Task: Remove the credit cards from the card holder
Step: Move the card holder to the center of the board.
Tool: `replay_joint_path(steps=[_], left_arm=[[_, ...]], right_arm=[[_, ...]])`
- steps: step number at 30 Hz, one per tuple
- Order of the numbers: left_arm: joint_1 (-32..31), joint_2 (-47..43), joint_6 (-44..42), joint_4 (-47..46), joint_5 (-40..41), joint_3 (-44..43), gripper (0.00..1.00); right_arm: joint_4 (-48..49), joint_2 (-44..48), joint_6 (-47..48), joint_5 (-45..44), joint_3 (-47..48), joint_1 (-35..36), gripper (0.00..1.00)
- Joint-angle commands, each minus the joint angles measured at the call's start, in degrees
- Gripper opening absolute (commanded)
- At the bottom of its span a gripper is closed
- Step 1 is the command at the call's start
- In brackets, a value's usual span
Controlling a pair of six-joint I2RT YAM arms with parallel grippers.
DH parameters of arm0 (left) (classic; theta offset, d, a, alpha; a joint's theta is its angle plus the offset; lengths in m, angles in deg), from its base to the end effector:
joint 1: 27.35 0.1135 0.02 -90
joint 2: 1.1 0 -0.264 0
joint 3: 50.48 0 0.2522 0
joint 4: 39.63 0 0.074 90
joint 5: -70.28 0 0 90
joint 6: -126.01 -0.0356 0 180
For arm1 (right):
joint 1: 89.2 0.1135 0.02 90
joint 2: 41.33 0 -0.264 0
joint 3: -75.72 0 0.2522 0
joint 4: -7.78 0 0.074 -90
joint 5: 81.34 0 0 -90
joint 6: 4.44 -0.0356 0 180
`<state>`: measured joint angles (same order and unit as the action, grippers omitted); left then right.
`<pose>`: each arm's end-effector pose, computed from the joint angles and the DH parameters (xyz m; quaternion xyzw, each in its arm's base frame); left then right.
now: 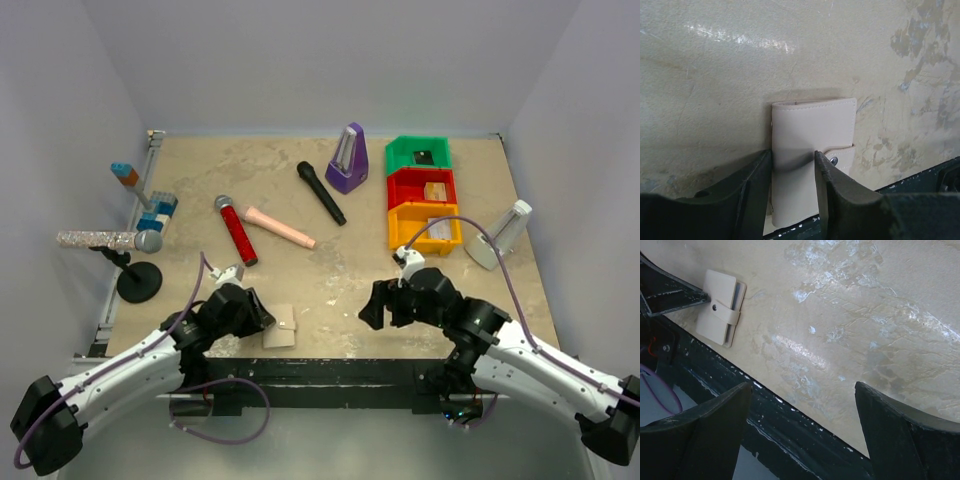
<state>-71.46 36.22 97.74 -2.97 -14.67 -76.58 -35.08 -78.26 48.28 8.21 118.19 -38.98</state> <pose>0.0961 -0.0888 0.1433 -0.1584 0.9189 -0.2616 0.2492 0.0944 0.1129 0.2300 -0.0993 0.8907 0.3043 0.3229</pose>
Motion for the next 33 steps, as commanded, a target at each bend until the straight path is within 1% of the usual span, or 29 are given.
replay_joint_path(steps=[1,7,11,14,17,20,25,30,33], left_arm=[[-0.09,0.91,-1.71,-4.08,-2.77,0.47,0.43],[-0.27,5.3,0.14,-9.88,-4.09,-0.32,0.42],[-0.79,8.55,1.11,-12.96,-3.83,-0.84,0.42],[-1.14,8.91,1.54,-13.67,-3.04,-0.93,0.43],[-1.32,6.46,1.63,-10.87,-1.29,-1.63,0.46],[-1.23,1.02,1.11,-5.6,1.35,-2.07,0.49],[-1.15,-6.72,0.23,2.76,3.64,-1.46,0.5],[-1.15,-7.09,-0.21,4.26,1.62,0.64,0.45],[-1.15,-6.65,-0.39,3.56,0.3,1.79,0.44]], right_arm=[[3.78,-1.3,-2.09,2.11,-0.32,0.32,0.88],[10.9,-6.04,-6.75,5.45,-2.16,0.32,0.87],[16.17,-12.54,-9.12,7.39,-2.17,0.85,0.86],[19.07,-17.29,-10.27,8.44,-0.94,1.9,0.84],[20.05,-21.51,-10.89,8.53,1.25,3.74,0.83],[21.63,-24.85,-11.41,8.18,3.19,6.03,0.82],[24.79,-31.87,-12.55,9.49,6.97,9.19,0.79],[31.01,-39.26,-17.38,10.82,8.03,9.73,0.73],[33.4,-42.86,-20.11,11.34,8.64,9.73,0.65]])
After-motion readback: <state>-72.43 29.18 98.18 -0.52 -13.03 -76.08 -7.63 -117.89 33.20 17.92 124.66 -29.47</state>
